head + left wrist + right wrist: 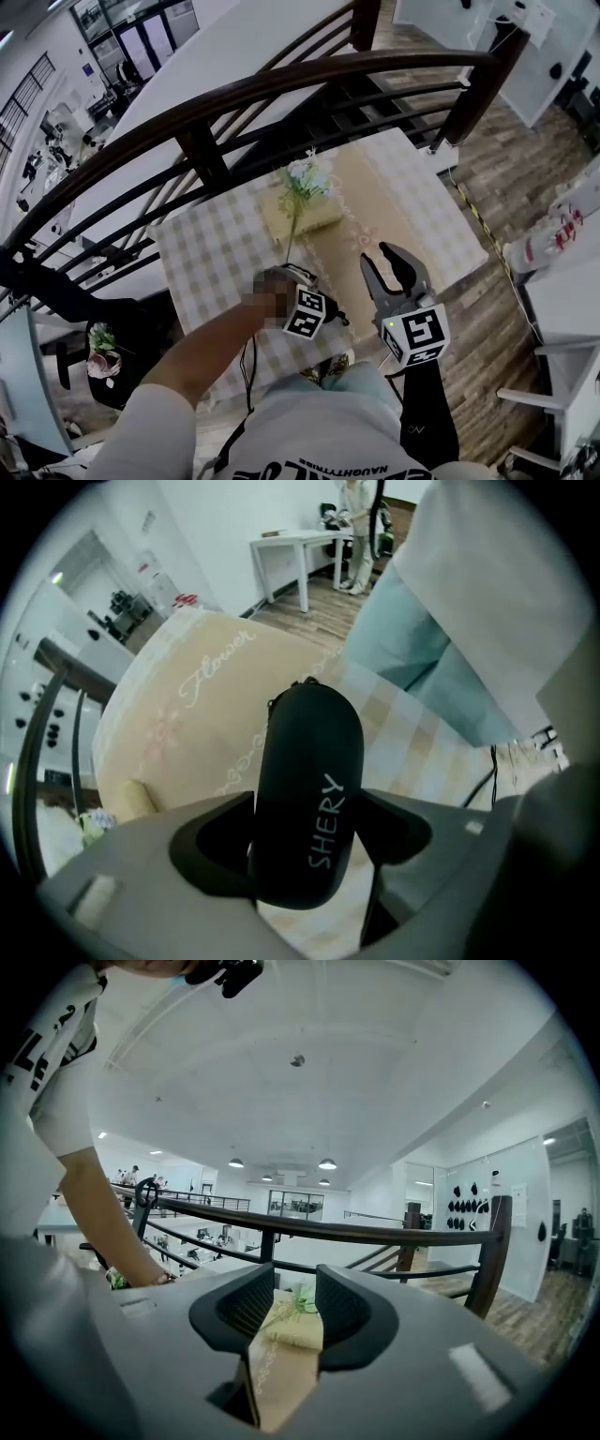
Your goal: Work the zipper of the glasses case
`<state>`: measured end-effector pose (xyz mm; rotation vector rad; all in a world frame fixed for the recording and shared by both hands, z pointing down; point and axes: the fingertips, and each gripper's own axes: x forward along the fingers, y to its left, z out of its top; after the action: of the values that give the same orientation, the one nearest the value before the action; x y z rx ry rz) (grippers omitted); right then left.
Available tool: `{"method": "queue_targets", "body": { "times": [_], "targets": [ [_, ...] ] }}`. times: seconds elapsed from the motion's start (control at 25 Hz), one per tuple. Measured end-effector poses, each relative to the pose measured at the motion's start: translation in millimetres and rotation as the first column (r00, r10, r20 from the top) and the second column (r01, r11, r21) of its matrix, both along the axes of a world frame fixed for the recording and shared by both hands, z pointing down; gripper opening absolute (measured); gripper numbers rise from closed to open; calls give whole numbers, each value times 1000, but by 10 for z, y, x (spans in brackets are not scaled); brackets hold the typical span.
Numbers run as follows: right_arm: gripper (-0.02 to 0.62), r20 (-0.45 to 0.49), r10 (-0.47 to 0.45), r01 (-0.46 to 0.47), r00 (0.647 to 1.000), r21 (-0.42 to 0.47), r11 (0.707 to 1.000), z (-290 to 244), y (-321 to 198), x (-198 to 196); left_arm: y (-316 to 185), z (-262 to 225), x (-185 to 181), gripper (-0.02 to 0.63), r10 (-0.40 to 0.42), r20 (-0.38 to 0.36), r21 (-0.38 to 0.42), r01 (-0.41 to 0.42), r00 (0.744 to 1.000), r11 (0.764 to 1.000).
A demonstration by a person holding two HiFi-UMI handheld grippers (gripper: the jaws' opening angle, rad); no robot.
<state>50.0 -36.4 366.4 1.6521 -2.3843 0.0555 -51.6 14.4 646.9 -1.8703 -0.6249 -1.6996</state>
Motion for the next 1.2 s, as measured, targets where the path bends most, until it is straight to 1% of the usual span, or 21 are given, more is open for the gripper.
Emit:
{"method": "queue_targets", "body": {
  "times": [0.08, 0.12, 0.16, 0.24, 0.32, 0.4, 0.44, 0.52, 0.6, 0.64, 0.72, 0.8, 0.88, 0.92, 1.04, 1.12, 1.2],
  "targets": [
    [167, 1, -15, 15, 1000, 10, 1000, -22, -6, -42, -55, -81, 47, 344, -107, -46, -17, 107, 993, 994],
    [167, 2, -22, 22, 1000, 14, 1000, -29, -13, -57, -84, -117, 68, 344, -163, -65, -31, 161, 985, 986],
    [167, 5, -27, 27, 1000, 15, 1000, -30, -23, -62, -107, -154, 89, 344, -220, -83, -53, 216, 972, 975],
    [167, 15, -34, 33, 999, 14, 999, -29, -56, -49, -143, -225, 137, 344, -338, -117, -108, 326, 934, 939],
    [167, 28, -41, 41, 999, 13, 999, -31, -120, -15, -198, -267, 159, 344, -436, -134, -144, 418, 890, 897],
    [166, 40, -55, 54, 998, 12, 998, -29, -204, 38, -284, -266, 172, 344, -517, -136, -155, 497, 845, 854],
    [166, 44, -66, 66, 997, 10, 998, -32, -252, 78, -338, -261, 191, 344, -558, -135, -161, 538, 819, 828],
    [166, 50, -99, 99, 994, 8, 995, -50, -363, 168, -445, -258, 263, 345, -643, -126, -191, 617, 755, 763],
    [166, 52, -136, 136, 989, 7, 991, -50, -489, 201, -511, -252, 323, 345, -709, -111, -248, 671, 696, 699],
    [166, 53, -154, 154, 987, 7, 988, -43, -551, 188, -532, -242, 339, 347, -731, -106, -275, 687, 674, 673],
    [166, 63, -189, 189, 980, 9, 982, -41, -664, 161, -587, -208, 372, 350, -762, -105, -304, 709, 639, 636],
    [166, 73, -217, 217, 973, 13, 976, -38, -771, 174, -668, -159, 413, 355, -785, -121, -302, 731, 607, 612],
    [166, 56, -250, 250, 967, 6, 968, 13, -872, 180, -759, -82, 411, 359, -799, -150, -264, 755, 582, 600],
    [166, 46, -271, 271, 962, 1, 963, 49, -912, 182, -792, -33, 406, 362, -800, -164, -236, 764, 578, 600],
    [166, 39, -325, 326, 945, -12, 945, 133, -1014, 236, -836, 93, 425, 364, -791, -190, -161, 777, 581, 609],
    [167, 37, -352, 353, 935, -18, 935, 183, -1077, 285, -827, 114, 430, 373, -796, -194, -146, 786, 573, 601],
    [167, 48, -365, 366, 930, -25, 930, 228, -1145, 344, -809, 82, 420, 380, -808, -192, -154, 796, 556, 585]
  ]
}}
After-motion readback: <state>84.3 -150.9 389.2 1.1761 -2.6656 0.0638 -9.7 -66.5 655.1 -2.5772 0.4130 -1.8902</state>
